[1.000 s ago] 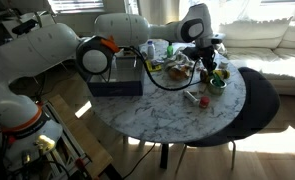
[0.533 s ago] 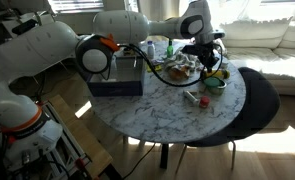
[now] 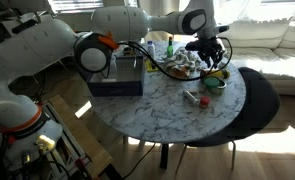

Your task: Pick up the green lid and put it on top of the yellow coffee can near the yellow and brown bottle

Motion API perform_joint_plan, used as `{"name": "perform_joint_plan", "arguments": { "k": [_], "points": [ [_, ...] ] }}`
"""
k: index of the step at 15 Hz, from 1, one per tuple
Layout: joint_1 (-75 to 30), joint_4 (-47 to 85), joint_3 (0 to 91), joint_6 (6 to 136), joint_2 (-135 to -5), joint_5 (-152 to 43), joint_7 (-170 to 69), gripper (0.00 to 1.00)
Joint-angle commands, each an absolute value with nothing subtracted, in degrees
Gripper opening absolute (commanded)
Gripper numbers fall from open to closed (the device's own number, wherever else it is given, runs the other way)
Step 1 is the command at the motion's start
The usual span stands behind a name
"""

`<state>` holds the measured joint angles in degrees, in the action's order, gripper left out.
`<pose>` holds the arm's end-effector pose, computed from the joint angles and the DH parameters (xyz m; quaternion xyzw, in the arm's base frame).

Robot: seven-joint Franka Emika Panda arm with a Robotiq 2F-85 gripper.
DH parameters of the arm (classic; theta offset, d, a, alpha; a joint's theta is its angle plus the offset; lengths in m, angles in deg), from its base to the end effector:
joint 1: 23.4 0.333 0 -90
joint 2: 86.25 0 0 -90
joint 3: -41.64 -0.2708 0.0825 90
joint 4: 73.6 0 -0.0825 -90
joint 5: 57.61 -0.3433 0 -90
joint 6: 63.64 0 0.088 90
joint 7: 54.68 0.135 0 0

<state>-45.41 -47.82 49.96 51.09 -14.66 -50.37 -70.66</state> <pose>0.6818 -0.3330 0.2805 0.9791 -0.0464 0.0967 0.1727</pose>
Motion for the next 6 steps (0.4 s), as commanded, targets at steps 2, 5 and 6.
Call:
{"name": "perform_joint_plan", "arguments": {
  "k": [2,5,6],
  "points": [
    [-47.63,-46.03,46.09,49.61,-18.29,-52.30,-84.28,0.77],
    [-46.96,-46.51,47.50,51.25,-17.77,-51.04,-81.49,0.76],
    [-47.04,-46.49,47.34,51.20,-17.95,-51.11,-82.03,0.78]
  ]
}}
